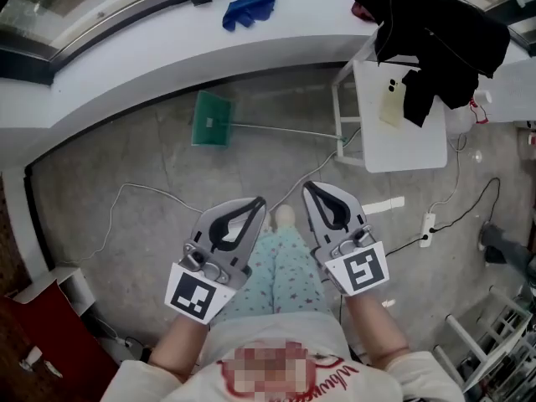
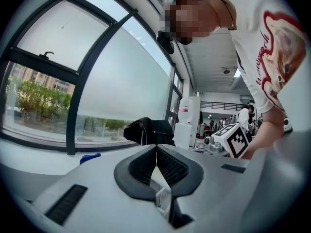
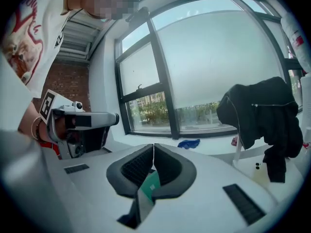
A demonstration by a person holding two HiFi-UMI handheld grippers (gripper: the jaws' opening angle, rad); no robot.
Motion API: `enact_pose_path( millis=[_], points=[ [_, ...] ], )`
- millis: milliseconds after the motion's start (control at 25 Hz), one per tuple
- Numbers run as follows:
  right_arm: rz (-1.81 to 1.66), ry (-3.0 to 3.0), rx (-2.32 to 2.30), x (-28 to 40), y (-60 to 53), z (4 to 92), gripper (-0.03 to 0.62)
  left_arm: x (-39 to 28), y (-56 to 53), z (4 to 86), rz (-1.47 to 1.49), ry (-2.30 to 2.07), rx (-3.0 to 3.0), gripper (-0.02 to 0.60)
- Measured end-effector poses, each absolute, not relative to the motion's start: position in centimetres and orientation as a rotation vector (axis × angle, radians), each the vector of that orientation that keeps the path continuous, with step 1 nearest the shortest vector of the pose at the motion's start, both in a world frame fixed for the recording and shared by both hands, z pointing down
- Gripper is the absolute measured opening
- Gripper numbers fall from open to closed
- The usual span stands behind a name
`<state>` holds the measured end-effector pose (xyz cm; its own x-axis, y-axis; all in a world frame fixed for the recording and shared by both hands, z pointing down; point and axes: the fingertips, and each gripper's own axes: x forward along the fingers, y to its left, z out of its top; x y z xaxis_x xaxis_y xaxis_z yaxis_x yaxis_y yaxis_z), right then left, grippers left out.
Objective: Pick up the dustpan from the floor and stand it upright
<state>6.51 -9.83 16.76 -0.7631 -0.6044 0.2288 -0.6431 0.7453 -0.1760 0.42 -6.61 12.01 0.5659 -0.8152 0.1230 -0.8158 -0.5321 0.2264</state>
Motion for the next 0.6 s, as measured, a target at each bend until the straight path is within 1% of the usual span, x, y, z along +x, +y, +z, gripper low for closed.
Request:
enact_pose_path(
  millis=[360, 600],
  points=[
    [0.415, -2.765, 0.991, 6.2, -14.4, 29.8, 0.025, 0.6, -10.9, 22.7, 0.041, -1.312, 2.487, 0.021],
    [0.450, -2.697, 1.052, 7.9, -17.1, 40.8, 0.025, 0.6, -12.6, 29.8, 0.083, -1.293, 2.435, 0.021]
  ],
)
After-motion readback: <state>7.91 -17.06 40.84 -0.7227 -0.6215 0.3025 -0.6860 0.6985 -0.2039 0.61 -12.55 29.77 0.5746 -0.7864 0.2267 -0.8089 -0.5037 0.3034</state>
